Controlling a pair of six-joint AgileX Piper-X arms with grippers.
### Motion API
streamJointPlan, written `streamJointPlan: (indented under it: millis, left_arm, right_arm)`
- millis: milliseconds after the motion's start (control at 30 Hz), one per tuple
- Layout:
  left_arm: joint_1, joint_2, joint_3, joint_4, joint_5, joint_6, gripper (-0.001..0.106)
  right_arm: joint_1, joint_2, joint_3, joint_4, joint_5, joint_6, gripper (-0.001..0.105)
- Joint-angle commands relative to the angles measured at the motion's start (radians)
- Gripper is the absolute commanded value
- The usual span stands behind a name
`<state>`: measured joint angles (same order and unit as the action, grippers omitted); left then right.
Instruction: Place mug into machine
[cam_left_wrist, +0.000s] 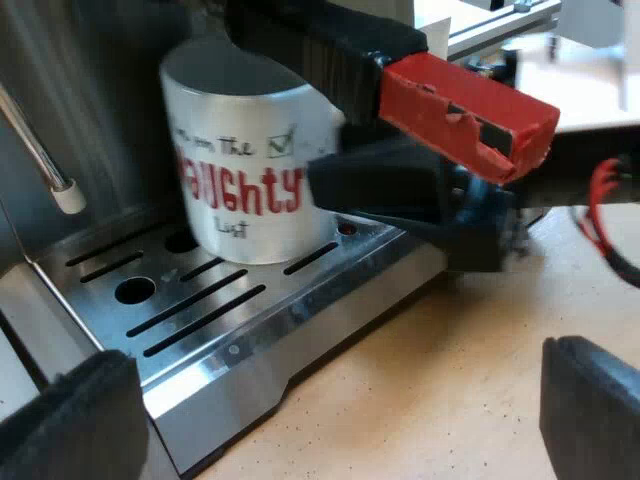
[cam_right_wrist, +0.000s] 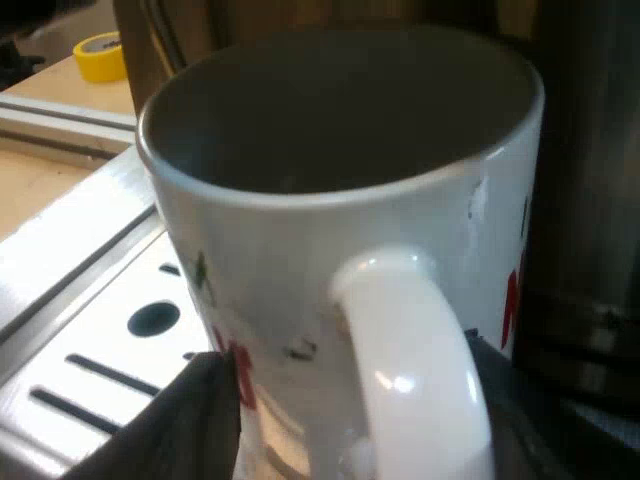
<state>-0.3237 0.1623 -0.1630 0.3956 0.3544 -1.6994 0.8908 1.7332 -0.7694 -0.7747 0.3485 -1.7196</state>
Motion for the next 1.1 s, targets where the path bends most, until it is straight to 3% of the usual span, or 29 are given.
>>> streamJointPlan:
  millis: [33,267,533,867,1033,1100]
  left_arm:
    - [-0.002,0.001,-0.003,-0.006,-0.007,-0.001,0.081]
    - [-0.002,0.001,-0.003,-0.006,-0.007,-0.001,0.081]
    - [-0.002,0.001,-0.003,-0.006,-0.007,-0.001,0.081]
    - [-0.002,0.001,-0.031,-0.054,-0.007,-0.001,0.081]
    - [-0.002,0.001,-0.089,-0.048,-0.007,-0.001,0.081]
    - [-0.002,0.001,-0.134,-0.01,-0.007,-0.001,0.081]
  right_arm:
    - [-0.004,0.017,-0.034,-0.006,-0.001,-0.011,0.048]
    - [-0.004,0.059,-0.084,-0.006,-0.001,-0.011,0.048]
    - [0.011,-0.006,-0.037,0.084,0.016,-0.003,0.048]
    - [0.094,-0.29,0.15,0.271,0.017,0.018,0.048]
    - [0.159,-0.451,0.17,0.454,0.059,0.018,0.048]
    - [0.184,-0.531,0.17,0.523,0.059,0.018,0.043]
